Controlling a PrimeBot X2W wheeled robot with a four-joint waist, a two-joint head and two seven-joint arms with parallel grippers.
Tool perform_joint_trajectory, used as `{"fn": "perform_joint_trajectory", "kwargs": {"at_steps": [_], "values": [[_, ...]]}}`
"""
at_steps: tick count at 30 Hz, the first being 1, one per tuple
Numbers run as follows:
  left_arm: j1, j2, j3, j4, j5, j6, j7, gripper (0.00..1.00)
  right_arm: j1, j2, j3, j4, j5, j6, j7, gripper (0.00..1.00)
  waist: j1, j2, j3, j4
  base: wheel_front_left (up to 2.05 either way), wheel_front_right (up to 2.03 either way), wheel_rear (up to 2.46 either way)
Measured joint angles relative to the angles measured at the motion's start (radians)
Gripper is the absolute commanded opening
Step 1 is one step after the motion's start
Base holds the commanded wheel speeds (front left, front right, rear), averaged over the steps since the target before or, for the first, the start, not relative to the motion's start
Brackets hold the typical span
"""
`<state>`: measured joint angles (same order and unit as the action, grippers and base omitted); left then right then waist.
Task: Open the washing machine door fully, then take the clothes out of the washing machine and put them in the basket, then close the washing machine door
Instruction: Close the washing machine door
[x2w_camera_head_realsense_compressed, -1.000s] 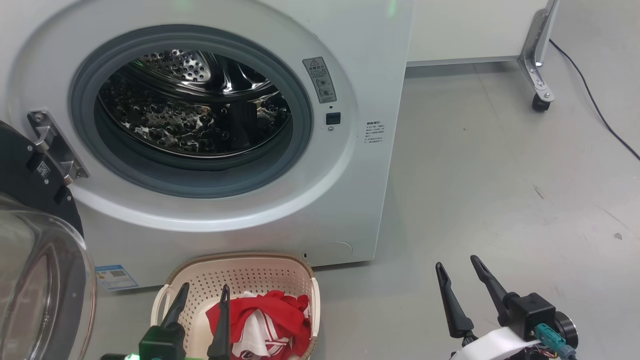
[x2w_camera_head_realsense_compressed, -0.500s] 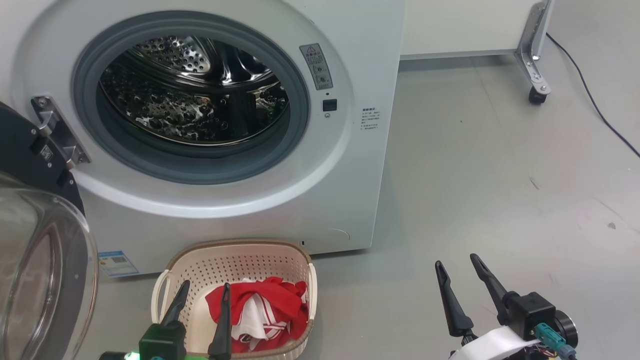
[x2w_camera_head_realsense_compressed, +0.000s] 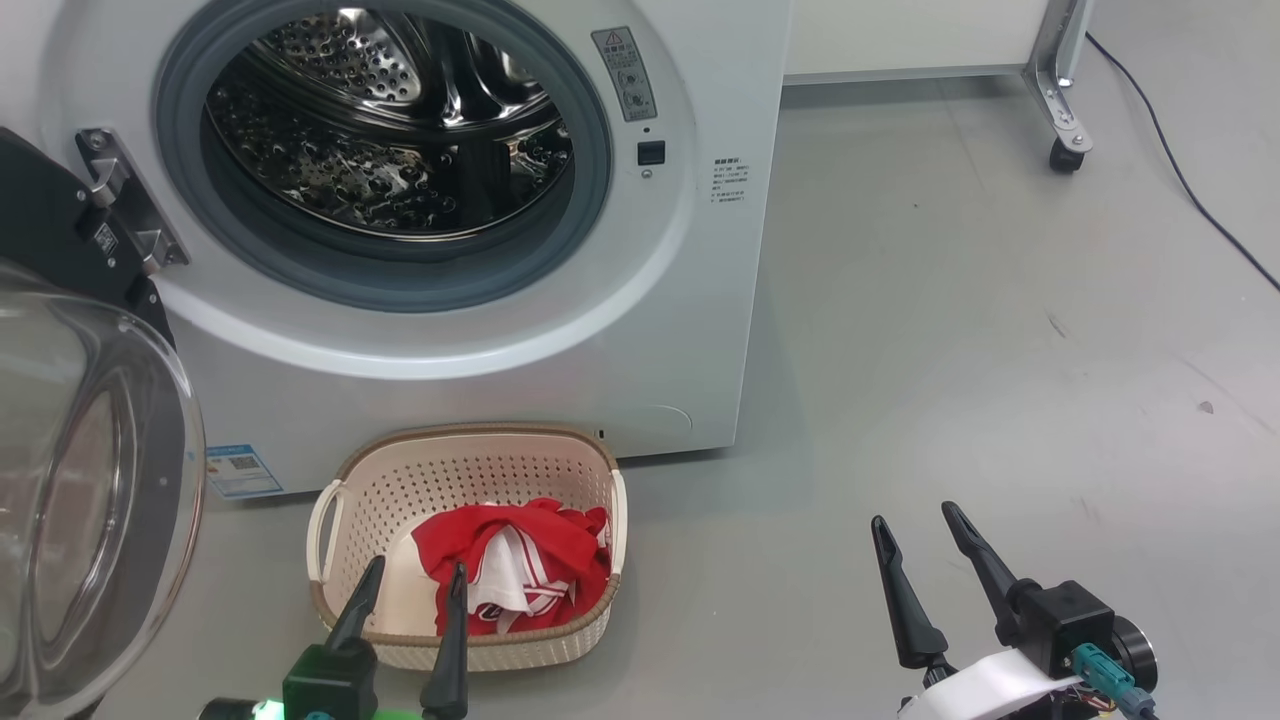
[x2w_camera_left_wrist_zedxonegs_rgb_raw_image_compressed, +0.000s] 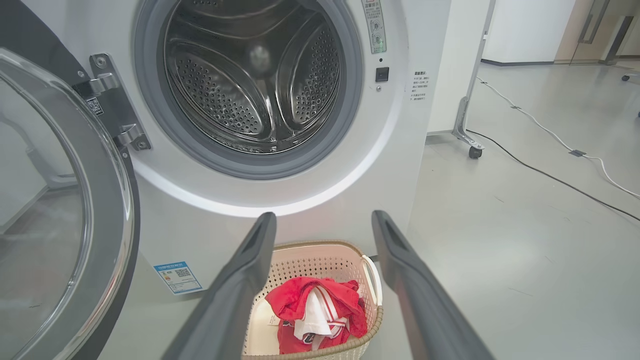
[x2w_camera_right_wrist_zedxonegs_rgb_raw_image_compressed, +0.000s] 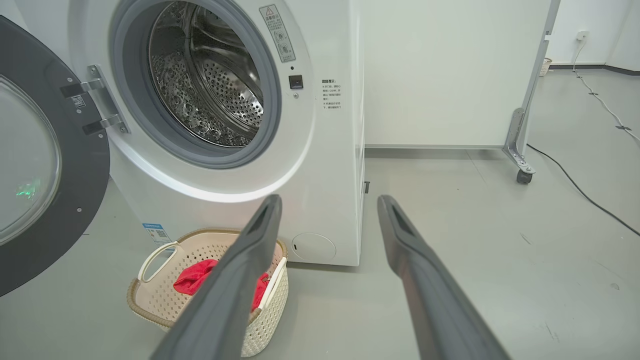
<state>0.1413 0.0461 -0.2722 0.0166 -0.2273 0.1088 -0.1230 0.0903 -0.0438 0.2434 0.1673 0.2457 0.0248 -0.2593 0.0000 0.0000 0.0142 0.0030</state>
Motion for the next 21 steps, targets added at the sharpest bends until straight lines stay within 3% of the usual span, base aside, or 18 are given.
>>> {"fn": "perform_joint_trajectory", "kwargs": {"at_steps": [21], "values": [[0.002,0.000,0.000,-0.009,0.000,0.000,0.007,1.00,0.000,0.000,0.000,0.006,0.000,-0.001,0.000,1.00,0.0000,0.0000,-0.013,0.004,-0.33,0.33,0.00]]}}
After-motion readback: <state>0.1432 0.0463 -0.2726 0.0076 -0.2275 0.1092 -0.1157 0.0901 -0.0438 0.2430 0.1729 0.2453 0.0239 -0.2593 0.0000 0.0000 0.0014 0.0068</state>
